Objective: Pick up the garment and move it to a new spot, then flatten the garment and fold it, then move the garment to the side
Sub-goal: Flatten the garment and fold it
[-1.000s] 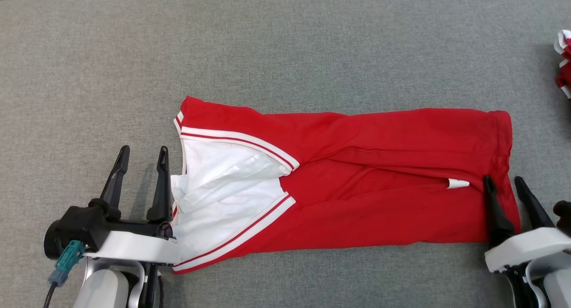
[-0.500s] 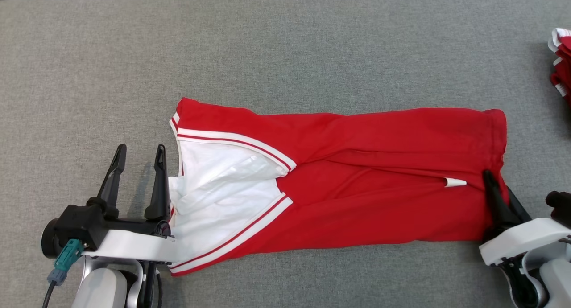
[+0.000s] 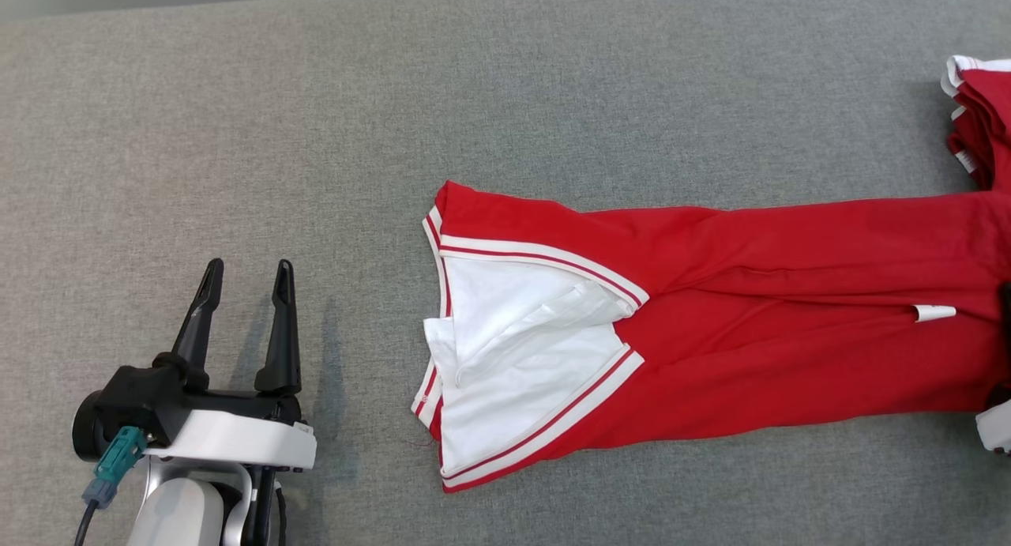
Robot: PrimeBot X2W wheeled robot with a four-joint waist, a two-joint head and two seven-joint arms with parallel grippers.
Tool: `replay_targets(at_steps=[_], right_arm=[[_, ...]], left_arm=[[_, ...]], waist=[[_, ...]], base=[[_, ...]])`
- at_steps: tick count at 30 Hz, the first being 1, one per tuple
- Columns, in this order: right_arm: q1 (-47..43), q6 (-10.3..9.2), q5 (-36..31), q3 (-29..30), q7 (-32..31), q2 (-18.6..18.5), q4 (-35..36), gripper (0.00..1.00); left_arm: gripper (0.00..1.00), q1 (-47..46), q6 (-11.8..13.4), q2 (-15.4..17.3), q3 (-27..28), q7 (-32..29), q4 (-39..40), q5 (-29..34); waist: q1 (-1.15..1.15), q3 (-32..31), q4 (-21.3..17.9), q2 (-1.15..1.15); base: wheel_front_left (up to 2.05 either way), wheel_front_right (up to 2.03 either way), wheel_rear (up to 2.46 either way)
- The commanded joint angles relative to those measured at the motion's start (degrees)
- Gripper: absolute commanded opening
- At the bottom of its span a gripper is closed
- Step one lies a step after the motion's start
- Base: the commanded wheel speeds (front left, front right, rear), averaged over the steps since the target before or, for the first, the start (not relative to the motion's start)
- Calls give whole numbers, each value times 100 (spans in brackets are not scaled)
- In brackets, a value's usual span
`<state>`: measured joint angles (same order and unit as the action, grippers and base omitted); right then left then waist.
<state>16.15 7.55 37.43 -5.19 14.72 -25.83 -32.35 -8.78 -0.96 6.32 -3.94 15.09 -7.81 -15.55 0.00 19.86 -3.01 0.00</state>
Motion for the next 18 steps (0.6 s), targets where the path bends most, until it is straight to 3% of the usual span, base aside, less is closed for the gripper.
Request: replay_targets(at_steps=[1,10,14,18], right_arm=[[49,-11,-10,29,35,-54,28,0],[101,-7,-591,-28,-239,250,933,0],[140,-6,-1042,-99,-796,785,1791,0],[229,-6,-1276,-543,-1242,1277,2329,0]], left_arm=[[100,-11,-17,0,8,7,4,54],[100,98,-19,-28,70,7,-22,50],[100,115,-39,-23,70,7,-66,52],[100,108,-56,-50,22,7,-124,50]], waist=[[0,-20,13,0],[0,-197,20,0],[0,-326,31,0],[0,-426,99,0]], base=[[0,0,0],[0,0,0],[0,0,0],[0,0,0]])
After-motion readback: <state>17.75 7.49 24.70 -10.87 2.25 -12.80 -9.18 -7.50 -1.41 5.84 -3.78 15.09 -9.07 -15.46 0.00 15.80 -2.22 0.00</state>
